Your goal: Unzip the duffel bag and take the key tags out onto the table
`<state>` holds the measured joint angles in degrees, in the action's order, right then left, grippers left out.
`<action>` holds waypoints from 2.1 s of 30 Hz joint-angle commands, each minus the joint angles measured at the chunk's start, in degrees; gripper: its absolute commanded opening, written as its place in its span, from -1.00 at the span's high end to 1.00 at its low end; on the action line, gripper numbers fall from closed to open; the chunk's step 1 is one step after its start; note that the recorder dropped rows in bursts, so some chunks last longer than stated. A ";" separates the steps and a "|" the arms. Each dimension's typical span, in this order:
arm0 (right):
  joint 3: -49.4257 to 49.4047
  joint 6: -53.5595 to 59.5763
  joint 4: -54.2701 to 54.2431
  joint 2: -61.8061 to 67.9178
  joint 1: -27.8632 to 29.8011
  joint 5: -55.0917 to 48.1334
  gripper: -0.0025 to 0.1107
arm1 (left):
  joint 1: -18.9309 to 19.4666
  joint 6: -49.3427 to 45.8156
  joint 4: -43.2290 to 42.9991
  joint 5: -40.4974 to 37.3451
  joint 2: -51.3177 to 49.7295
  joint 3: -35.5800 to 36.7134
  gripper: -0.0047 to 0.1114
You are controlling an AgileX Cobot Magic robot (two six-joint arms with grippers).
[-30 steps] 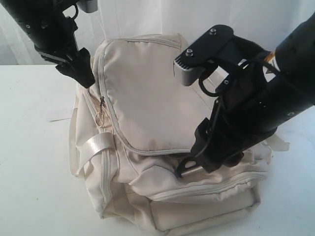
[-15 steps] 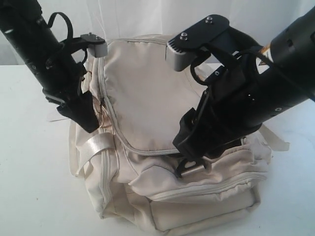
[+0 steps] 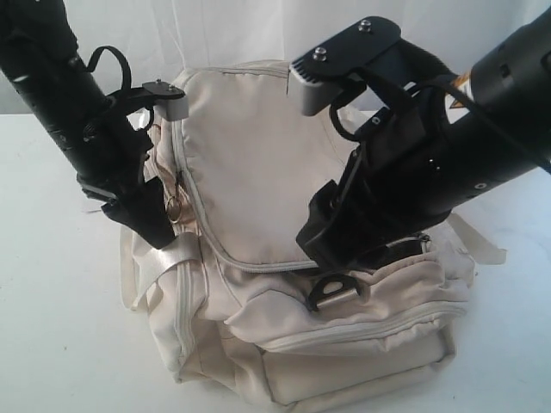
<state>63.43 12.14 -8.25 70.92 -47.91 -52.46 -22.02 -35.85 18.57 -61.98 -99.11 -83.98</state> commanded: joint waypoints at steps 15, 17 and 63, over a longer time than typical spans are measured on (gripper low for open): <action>-0.11 0.68 0.18 -0.39 0.60 3.18 -0.16 | 0.03 -5.03 8.14 9.09 0.40 0.33 -0.24; -0.11 0.68 0.18 -0.39 0.60 3.18 -0.16 | 0.03 -5.03 6.95 9.09 0.40 0.49 -0.24; -0.11 14.57 -14.13 -0.39 0.38 3.50 -0.16 | 0.03 -1.24 -1.16 7.99 7.49 -0.13 0.92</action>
<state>63.43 19.30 -15.53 70.92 -47.91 -49.51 -22.02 -38.09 18.50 -52.44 -93.57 -83.03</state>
